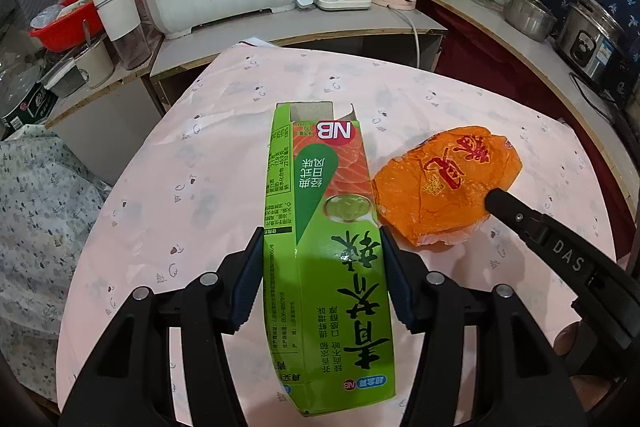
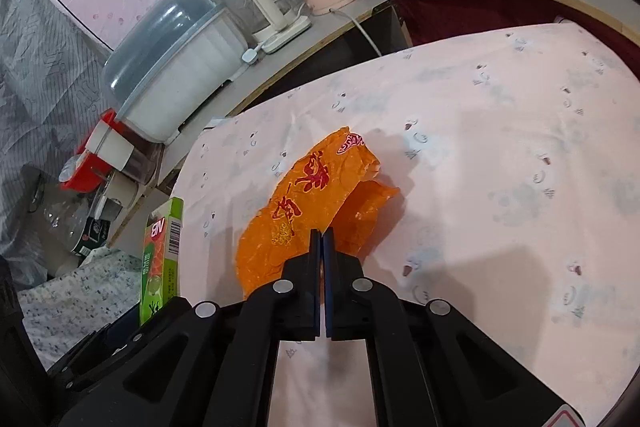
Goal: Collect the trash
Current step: 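Grasp the green NB drink box with the left gripper while the right grasps the orange snack bag, then carry the green drink box and orange snack bag over the bin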
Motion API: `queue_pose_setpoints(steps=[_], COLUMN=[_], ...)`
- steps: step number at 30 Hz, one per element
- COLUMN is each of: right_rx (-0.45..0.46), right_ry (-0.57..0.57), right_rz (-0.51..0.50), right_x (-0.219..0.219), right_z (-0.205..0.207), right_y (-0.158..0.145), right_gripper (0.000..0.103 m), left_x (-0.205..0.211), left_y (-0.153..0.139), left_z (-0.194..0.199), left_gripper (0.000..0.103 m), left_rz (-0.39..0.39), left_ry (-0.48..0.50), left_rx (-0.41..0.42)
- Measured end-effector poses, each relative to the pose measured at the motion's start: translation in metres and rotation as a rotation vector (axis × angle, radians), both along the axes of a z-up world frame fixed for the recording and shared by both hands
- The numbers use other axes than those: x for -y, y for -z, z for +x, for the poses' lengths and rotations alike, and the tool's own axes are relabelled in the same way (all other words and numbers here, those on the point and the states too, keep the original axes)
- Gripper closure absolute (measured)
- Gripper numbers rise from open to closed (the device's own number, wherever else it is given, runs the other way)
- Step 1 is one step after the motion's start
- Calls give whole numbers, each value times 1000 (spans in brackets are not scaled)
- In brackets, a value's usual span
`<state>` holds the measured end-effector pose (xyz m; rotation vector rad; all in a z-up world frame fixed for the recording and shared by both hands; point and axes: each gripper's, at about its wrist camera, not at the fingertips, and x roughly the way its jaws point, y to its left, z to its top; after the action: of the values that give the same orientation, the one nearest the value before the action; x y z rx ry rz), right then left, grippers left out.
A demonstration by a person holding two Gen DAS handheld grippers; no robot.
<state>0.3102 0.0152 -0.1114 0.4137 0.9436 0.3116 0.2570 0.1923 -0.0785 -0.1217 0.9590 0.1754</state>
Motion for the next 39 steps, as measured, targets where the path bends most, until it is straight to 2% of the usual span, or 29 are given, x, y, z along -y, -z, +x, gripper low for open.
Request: queue_pose_setpoints(steps=[11,22,32,39], right_rx=[112,165,187,189], right_ry=[130,318,504,604], right_rz=[-45,-52,-58,-59], right_x=[85,195,288,341], right_z=[-56,-121,-184,-221], right_y=[-47,-73,-83,-81], right_gripper=[101,101,101,101], left_x=[78,180,280,331], left_y=[-30,-53,-67,-70], left_z=[-21,-53,-87,-105], left_gripper=[51,51,50,50], left_rz=[0,-8,-4,3], left_ry=[130,299,483,582], left_rx=[50,84,110,112])
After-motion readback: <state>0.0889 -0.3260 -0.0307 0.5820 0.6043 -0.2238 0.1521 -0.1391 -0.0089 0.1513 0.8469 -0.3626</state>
